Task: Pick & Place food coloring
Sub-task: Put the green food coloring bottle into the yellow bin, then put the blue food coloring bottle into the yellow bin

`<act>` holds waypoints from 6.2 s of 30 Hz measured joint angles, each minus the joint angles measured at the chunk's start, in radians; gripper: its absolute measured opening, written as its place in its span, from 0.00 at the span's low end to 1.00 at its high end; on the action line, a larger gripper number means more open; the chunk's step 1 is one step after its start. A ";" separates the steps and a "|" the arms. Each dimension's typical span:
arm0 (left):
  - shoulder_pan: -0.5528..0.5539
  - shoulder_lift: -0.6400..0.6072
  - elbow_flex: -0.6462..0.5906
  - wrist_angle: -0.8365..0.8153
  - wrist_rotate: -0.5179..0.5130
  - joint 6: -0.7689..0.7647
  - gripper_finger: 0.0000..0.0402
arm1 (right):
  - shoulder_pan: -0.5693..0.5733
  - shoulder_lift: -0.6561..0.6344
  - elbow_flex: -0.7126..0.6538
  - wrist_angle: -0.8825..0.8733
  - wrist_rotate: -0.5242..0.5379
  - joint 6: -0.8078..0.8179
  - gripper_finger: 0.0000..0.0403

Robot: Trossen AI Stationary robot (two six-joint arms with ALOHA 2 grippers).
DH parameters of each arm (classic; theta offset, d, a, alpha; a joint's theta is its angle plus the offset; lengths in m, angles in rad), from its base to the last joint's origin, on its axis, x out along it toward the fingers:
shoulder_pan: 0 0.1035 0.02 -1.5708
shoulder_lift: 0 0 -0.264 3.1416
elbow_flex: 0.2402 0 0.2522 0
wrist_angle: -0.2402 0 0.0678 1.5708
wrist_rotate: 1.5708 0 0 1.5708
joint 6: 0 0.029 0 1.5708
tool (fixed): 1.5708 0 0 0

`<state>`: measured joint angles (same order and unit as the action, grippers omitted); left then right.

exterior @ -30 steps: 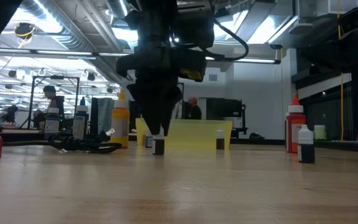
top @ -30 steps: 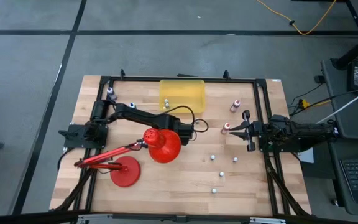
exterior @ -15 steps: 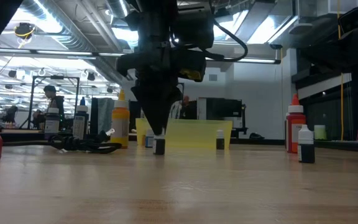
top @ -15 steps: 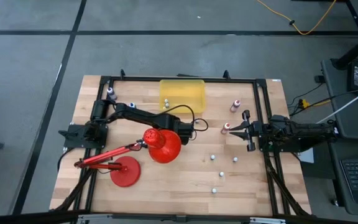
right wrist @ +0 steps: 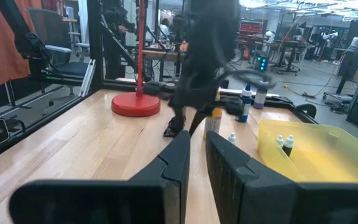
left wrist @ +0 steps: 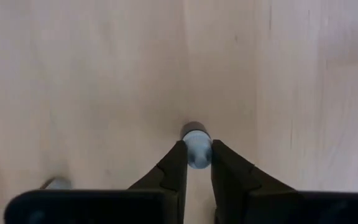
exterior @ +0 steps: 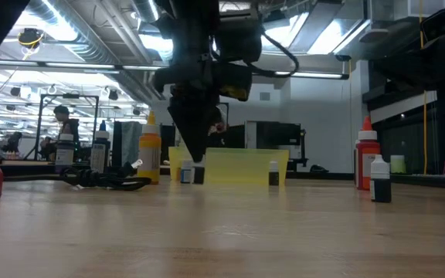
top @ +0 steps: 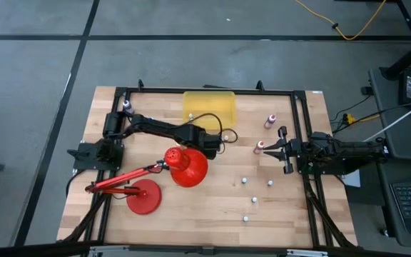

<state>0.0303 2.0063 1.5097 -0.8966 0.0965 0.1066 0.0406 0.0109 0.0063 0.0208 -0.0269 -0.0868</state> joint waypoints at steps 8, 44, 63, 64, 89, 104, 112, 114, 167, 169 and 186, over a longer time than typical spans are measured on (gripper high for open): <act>0.066 -0.097 0.000 0.017 -0.009 0.001 0.12 | 0.000 0.000 0.000 0.000 0.000 0.000 0.14; 0.346 -0.082 0.038 0.099 -0.328 0.072 0.12 | 0.000 0.000 0.000 0.000 0.000 0.000 0.14; 0.326 0.077 0.145 -0.109 -0.359 0.098 0.12 | 0.000 0.000 0.000 0.000 0.007 0.000 0.14; 0.326 0.076 0.145 -0.110 -0.358 0.097 0.12 | 0.000 0.000 0.000 -0.001 0.007 0.000 0.14; 0.319 0.105 0.133 -0.077 -0.323 0.079 0.12 | 0.000 0.000 0.000 -0.001 0.008 0.000 0.14; 0.319 0.105 0.145 -0.100 -0.315 0.106 0.26 | 0.000 0.000 0.000 -0.001 0.008 0.000 0.14; 0.319 0.105 0.231 -0.130 -0.315 0.107 0.32 | 0.000 0.000 0.000 -0.001 0.008 0.000 0.14; 0.314 0.105 0.263 -0.156 -0.315 0.107 0.33 | 0.000 0.000 0.000 -0.001 0.008 0.000 0.14; 0.160 0.103 0.243 -0.320 -0.189 0.484 0.40 | 0.000 0.000 0.000 -0.001 0.008 0.000 0.14; 0.161 0.103 0.228 -0.303 -0.191 0.430 0.40 | 0.000 0.000 0.000 -0.001 0.007 0.000 0.14; 0.182 0.132 0.201 -0.273 -0.188 0.295 0.38 | 0.000 0.000 0.000 -0.001 0.008 0.000 0.14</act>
<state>0.2119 2.1383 1.7111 -1.1698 -0.0910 0.4019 0.0406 0.0112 0.0063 0.0196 -0.0193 -0.0868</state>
